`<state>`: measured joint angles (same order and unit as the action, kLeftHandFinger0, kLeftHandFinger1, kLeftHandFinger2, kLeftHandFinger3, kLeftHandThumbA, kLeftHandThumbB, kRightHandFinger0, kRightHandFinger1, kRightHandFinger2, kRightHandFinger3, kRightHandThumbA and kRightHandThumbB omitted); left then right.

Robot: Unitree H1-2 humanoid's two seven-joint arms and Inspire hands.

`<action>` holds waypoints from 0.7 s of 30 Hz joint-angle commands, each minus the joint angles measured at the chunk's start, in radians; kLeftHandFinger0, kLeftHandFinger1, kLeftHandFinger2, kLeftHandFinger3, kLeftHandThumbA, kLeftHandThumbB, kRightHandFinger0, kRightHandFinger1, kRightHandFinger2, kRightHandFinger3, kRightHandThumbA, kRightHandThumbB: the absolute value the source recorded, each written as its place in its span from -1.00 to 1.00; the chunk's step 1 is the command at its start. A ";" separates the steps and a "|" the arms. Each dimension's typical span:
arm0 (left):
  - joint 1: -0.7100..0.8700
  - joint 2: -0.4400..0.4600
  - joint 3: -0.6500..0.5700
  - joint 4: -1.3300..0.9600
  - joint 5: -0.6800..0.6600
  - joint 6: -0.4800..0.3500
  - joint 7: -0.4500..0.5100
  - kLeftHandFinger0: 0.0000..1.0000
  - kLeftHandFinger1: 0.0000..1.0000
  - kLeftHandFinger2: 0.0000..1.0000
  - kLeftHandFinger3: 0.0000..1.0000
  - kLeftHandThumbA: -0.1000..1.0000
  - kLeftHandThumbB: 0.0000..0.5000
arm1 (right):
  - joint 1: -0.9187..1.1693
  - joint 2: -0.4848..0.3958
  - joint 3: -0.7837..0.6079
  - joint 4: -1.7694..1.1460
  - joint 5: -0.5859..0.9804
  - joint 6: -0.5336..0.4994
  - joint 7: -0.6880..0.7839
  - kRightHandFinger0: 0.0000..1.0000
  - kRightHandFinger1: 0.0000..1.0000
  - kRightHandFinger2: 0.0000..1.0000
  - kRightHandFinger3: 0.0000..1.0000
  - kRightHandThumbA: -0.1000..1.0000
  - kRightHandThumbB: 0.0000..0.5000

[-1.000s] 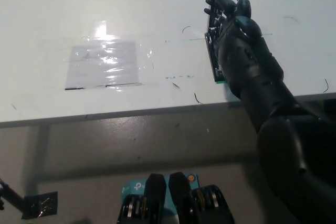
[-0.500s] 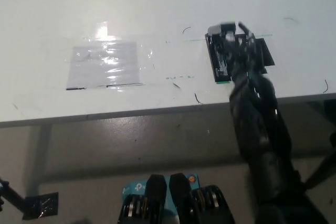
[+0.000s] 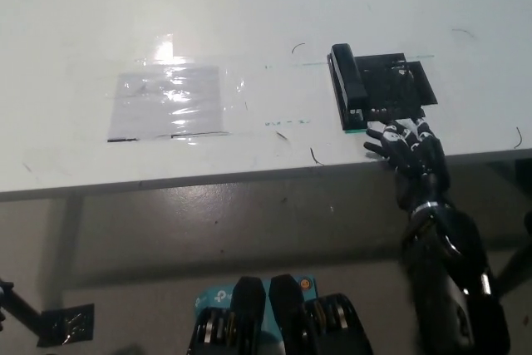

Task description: A stapler is kept infront of the robot on the black mark on the desk and the robot uses its right hand to lift the top of the stapler to open it

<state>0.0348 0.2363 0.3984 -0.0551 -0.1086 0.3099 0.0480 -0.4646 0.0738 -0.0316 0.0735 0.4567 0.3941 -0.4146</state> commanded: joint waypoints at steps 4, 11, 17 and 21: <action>-0.011 0.029 0.009 -0.034 -0.001 0.008 0.012 -0.60 -0.64 -0.23 0.38 -0.27 -1.00 | 0.001 -0.104 0.057 -0.151 0.194 0.076 -0.084 0.08 0.13 0.42 0.89 -0.35 -1.00; -0.012 0.032 0.011 -0.018 -0.004 -0.001 0.010 -0.60 -0.61 -0.21 0.38 -0.28 -1.00 | 0.044 -0.183 -0.055 -0.201 0.096 0.069 0.033 -0.01 0.09 0.35 0.80 -0.44 -1.00; -0.017 0.033 0.011 -0.014 -0.006 -0.005 0.010 -0.64 -0.66 -0.26 0.34 -0.30 -1.00 | 0.138 -0.244 -0.087 -0.149 -0.052 -0.074 0.055 -0.16 -0.05 0.14 0.60 -0.44 -1.00; -0.018 0.038 0.006 -0.018 -0.003 -0.003 0.005 -0.61 -0.65 -0.22 0.36 -0.30 -1.00 | 0.190 -0.258 -0.085 -0.099 -0.154 -0.160 0.049 -0.28 -0.26 -0.08 0.29 -0.27 -0.97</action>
<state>0.0293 0.2423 0.3992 -0.0536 -0.1087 0.3119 0.0505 -0.2836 -0.1610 -0.1136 -0.0452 0.4401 0.3772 -0.3990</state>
